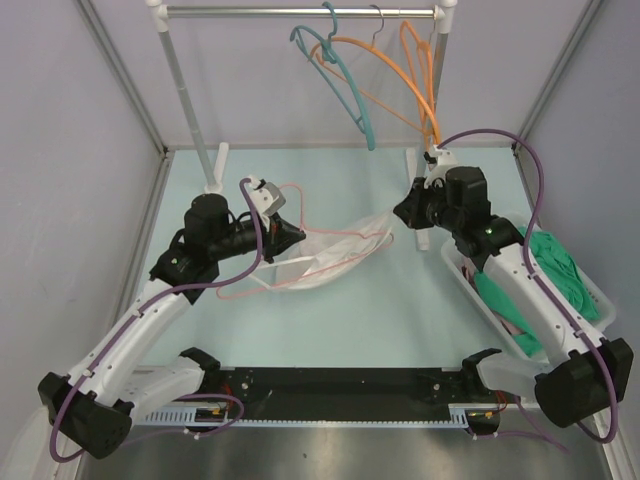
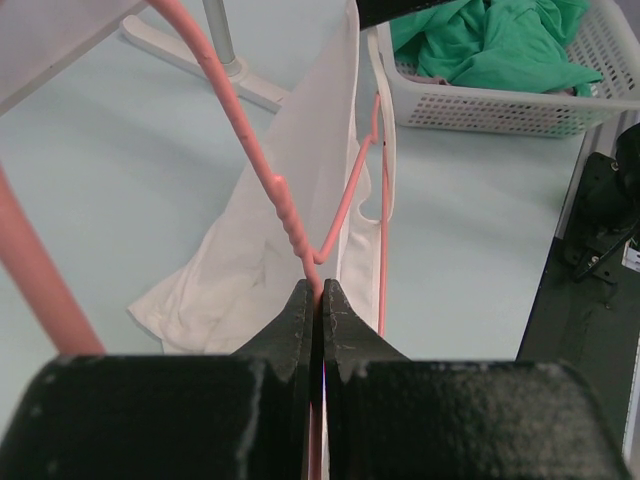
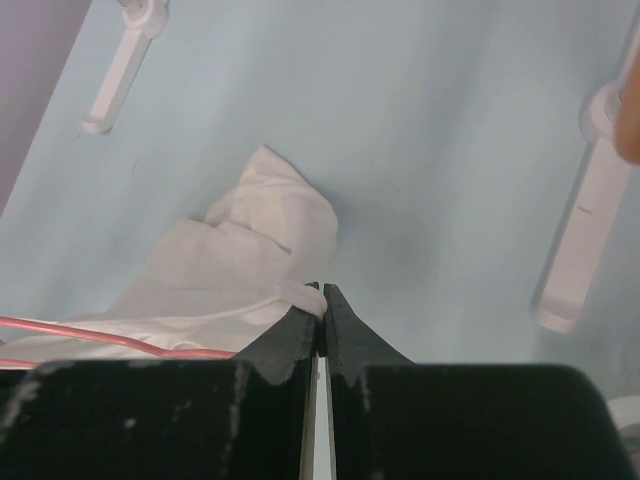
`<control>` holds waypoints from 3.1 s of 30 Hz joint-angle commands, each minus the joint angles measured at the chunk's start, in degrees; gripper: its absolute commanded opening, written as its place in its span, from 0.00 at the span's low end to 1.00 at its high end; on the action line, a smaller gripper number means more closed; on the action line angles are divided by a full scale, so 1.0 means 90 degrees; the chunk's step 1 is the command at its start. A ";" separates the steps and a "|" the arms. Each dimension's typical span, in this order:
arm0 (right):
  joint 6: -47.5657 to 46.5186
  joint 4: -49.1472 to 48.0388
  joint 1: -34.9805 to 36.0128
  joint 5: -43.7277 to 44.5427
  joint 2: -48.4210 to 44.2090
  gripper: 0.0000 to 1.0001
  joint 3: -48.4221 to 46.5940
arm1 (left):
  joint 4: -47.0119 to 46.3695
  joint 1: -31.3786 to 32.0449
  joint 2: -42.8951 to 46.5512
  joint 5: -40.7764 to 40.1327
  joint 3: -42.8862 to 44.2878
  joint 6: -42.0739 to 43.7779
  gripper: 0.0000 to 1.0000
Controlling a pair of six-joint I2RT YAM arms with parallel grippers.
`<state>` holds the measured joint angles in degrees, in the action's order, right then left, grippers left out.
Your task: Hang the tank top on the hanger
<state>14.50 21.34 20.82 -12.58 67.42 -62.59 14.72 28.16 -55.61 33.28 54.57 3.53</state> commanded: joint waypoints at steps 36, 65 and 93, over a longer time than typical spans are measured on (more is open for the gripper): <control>-0.0653 0.0480 0.0900 0.0362 0.0049 0.85 -0.0888 | -0.0024 0.0133 0.0135 0.1049 0.0002 0.0428 0.01; -0.2529 0.0216 0.1807 -0.3642 -0.0627 0.65 -0.0038 | 0.0220 0.0162 0.0125 0.2543 0.0021 0.0809 0.00; -0.2207 0.0441 0.2345 -0.1348 -0.0841 0.00 0.0001 | 0.0825 0.0152 0.0368 -0.0033 0.0392 0.0342 0.99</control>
<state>-7.01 25.23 41.54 -32.64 60.53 -61.41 19.86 29.41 -54.61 41.54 54.68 8.03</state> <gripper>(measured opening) 0.035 0.994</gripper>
